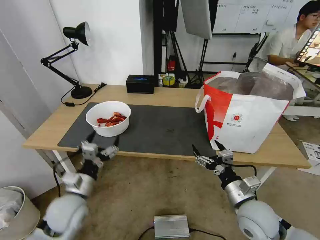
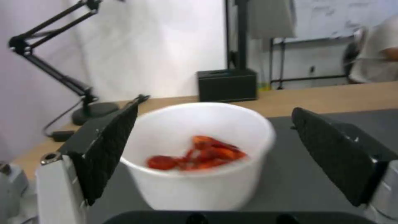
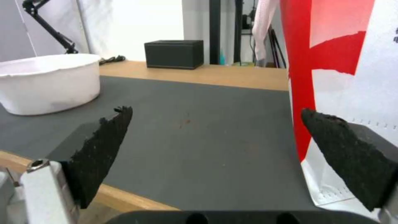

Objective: Pick up the trash from the table and place it into the takeout bag.

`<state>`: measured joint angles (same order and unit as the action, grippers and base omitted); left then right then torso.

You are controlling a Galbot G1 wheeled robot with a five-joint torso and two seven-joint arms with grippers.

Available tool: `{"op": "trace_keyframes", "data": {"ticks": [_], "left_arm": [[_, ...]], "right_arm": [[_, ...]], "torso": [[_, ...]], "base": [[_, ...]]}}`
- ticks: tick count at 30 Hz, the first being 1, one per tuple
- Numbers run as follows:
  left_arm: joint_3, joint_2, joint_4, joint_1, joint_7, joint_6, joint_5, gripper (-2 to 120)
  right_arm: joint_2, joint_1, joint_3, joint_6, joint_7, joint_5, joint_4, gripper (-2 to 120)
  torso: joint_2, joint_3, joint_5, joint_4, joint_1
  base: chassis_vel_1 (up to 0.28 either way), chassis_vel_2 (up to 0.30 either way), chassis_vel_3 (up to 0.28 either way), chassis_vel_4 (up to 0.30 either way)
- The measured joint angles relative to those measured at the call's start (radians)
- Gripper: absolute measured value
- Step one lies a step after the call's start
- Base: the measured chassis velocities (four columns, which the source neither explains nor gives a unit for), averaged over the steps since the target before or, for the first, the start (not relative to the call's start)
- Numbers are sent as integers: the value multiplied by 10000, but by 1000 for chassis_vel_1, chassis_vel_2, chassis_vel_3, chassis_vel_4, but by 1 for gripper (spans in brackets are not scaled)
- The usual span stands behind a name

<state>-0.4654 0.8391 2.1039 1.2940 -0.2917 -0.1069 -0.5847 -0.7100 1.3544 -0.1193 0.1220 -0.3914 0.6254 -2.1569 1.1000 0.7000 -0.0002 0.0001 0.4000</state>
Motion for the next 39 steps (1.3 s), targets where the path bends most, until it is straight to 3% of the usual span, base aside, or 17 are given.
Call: {"op": "trace_keyframes", "data": {"ticks": [2,5,7,9,10,13,14,18,21,23,34,39], "left_arm": [[60,-344,-81,-387,-257,-366,-570,100],[339,-1243,-530,-1670,-690,-1249,-2738,100],[366,-1333,-598,-1851,-698,-1403,-3092,100],[558,-1700,-1119,-2886,-750,-2357,-4968,100],[558,-1700,-1119,-2886,-750,-2357,-4968,100],[1111,-1919,-1879,-4158,-1121,-3387,-6355,100],[1111,-1919,-1879,-4158,-1121,-3387,-6355,100],[2356,-2021,-3259,-5885,-1713,-4557,-7031,100],[2689,-1994,-3638,-6311,-1881,-4856,-7140,100],[3152,-1867,-4097,-6871,-2585,-5296,-7446,100],[3788,-1354,-4958,-7654,-3550,-5773,-7638,100],[4252,-1097,-5770,-8316,-3882,-6047,-7969,100]], "right_arm": [[0,-1,0,0,0,1,0,100],[2,-3,0,-2,1,4,-1,100],[2,-4,0,-1,1,4,-1,100],[2,-6,2,-3,3,5,-1,100],[2,-6,2,-3,3,5,-1,100],[2,-8,3,-4,3,6,-2,100],[2,-8,3,-4,3,6,-2,100],[3,-9,4,-7,6,7,-2,100],[3,-9,4,-7,7,6,-2,100],[3,-9,4,-7,7,6,-2,100],[3,-9,4,-7,7,6,-1,100],[3,-9,4,-7,6,6,0,100]], "torso": [[0,0,3,-2,0],[0,0,0,-2,1],[0,1,0,-1,1],[0,1,-1,0,1],[0,1,-1,0,1],[-1,1,-1,0,1],[-1,1,-1,0,1],[-1,1,0,-1,1],[-1,1,0,-1,1],[-2,1,0,-1,1],[-1,0,1,0,1],[-2,0,2,0,0]], "base": [[0,0,0,0],[0,0,0,0],[0,0,0,0],[0,0,0,0],[0,0,0,0],[0,0,0,0],[0,0,0,0],[0,0,0,0],[0,0,0,0],[0,0,0,0],[0,0,0,0],[0,0,0,0]]}}
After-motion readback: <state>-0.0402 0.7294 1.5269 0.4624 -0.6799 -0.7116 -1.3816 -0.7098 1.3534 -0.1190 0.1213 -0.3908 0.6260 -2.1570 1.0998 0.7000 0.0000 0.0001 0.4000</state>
